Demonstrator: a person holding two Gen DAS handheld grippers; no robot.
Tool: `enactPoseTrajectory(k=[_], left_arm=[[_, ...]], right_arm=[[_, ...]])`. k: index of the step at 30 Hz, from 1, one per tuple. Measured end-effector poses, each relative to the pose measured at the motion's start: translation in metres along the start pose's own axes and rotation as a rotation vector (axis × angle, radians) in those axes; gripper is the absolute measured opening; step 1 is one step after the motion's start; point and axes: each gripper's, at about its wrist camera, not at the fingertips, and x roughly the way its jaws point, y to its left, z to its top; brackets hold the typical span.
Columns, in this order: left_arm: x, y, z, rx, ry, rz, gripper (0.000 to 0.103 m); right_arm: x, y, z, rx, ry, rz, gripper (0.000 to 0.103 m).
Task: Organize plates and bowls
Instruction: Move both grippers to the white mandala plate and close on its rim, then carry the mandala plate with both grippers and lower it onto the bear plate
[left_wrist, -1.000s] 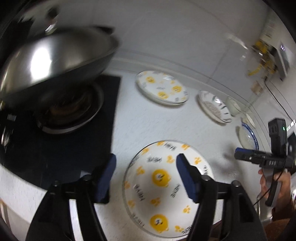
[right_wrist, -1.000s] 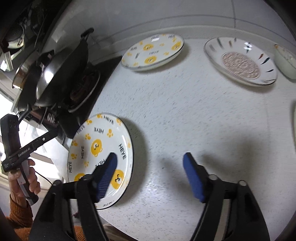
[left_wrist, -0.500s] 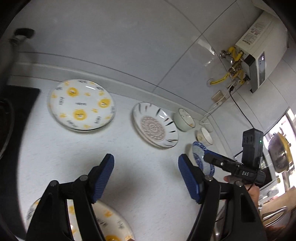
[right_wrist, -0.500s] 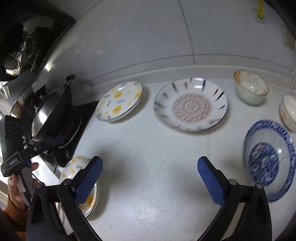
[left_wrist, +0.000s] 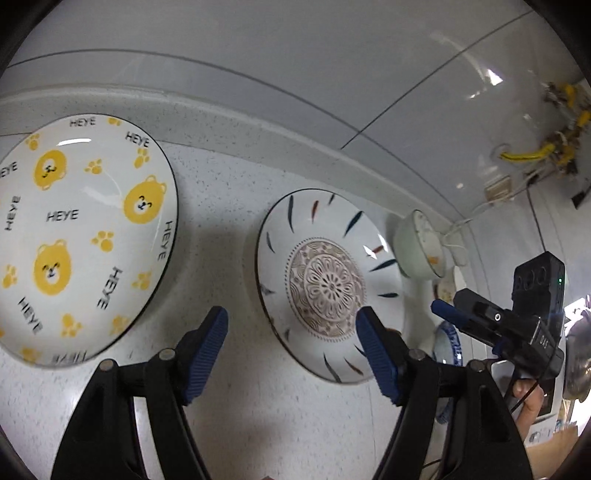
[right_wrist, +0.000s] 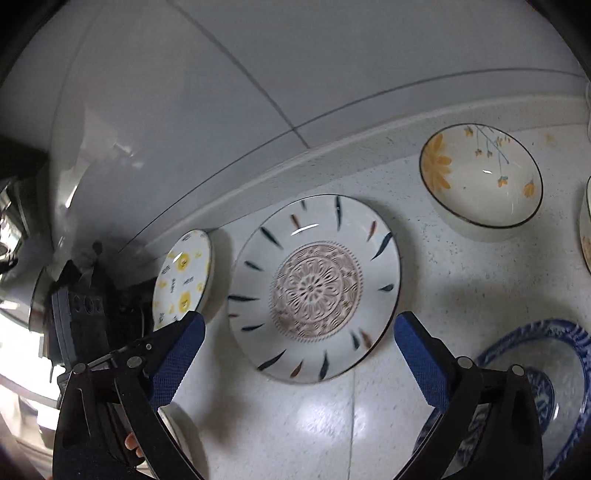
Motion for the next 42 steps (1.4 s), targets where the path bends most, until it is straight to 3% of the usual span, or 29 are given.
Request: enactPoseTrajectory(k=[5,11,14,16,18,19,21,22,24,26,38,42], left_arm=[[0.027,-0.003,0.014,0.019,0.04,0.044,0.071],[0.057,0.0,0.024,0.016,0.121,0.081,0.069],[0.064,0.001,0.028,0.023,0.146,0.087,0.066],[0.066,0.001,0.031,0.023,0.147,0.079,0.066],[0.068,0.001,0.034,0.019,0.15,0.085,0.066],[0.069,0.0,0.035,0.026,0.153,0.089,0.062],[0.071,0.002,0.036,0.016,0.174,0.075,0.034],[0.069,0.005,0.036,0.006,0.159,0.088,0.029],[0.07,0.013,0.038,-0.028,0.159,0.085,0.011],[0.068,0.023,0.037,-0.072,0.164,0.037,0.009],[0.042,0.016,0.018,-0.053,0.129,0.043,0.009],[0.015,0.012,0.004,-0.054,0.1,0.028,0.009]], right_arm=[[0.024,-0.02,0.016,0.05,0.032,-0.03,0.098],[0.051,-0.026,0.025,0.047,0.086,-0.055,0.084],[0.061,-0.031,0.027,0.045,0.11,-0.075,0.067],[0.068,-0.035,0.027,0.043,0.127,-0.094,0.047],[0.072,-0.04,0.027,0.052,0.138,-0.11,0.038],[0.073,-0.043,0.027,0.06,0.138,-0.112,0.031],[0.072,-0.051,0.028,0.078,0.138,-0.117,0.02],[0.072,-0.054,0.027,0.087,0.139,-0.122,0.015],[0.071,-0.058,0.026,0.097,0.136,-0.129,0.012],[0.067,-0.063,0.026,0.112,0.122,-0.128,0.012],[0.058,-0.05,0.022,0.077,0.085,-0.14,0.011],[0.044,-0.037,0.015,0.046,0.067,-0.166,0.01]])
